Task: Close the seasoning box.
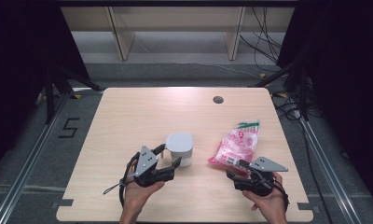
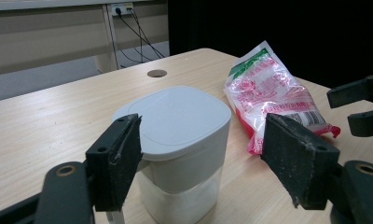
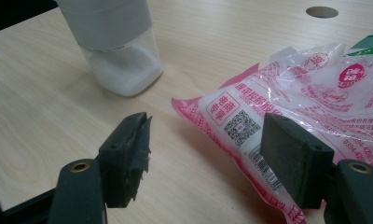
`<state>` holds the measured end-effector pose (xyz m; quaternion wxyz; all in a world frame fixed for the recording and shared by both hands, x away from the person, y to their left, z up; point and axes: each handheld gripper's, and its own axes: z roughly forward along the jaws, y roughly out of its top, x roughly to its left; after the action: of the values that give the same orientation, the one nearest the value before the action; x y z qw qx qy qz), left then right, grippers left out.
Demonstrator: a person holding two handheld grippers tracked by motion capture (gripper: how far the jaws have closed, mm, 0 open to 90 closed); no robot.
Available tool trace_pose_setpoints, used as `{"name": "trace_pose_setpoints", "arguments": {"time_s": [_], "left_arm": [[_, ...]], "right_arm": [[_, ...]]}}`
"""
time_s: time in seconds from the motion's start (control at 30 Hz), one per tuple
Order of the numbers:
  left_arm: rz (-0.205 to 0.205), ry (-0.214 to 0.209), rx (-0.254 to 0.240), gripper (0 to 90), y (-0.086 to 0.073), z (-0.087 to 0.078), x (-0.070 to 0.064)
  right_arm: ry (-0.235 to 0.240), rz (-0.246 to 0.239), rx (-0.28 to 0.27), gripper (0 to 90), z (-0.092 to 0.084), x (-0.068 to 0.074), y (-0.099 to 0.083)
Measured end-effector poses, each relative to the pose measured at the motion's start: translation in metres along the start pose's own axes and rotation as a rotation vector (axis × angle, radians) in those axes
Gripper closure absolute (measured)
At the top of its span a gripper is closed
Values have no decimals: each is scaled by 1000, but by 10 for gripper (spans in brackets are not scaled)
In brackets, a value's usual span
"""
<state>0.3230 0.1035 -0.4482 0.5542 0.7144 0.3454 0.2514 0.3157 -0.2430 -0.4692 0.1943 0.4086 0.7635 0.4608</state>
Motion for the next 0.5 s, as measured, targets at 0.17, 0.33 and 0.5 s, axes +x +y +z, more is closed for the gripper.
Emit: {"name": "trace_pose_setpoints", "arguments": {"time_s": [0.17,0.33,0.5], "left_arm": [[5,-2,12,262,-4,0,-2],[11,-8,6,258,-7,1,-6],[28,2,15,247,-7,-2,-9]], "right_arm": [[17,10,0,332,1,1,0],[9,-6,10,332,1,0,0],[24,9,-2,332,1,-1,-1]]}}
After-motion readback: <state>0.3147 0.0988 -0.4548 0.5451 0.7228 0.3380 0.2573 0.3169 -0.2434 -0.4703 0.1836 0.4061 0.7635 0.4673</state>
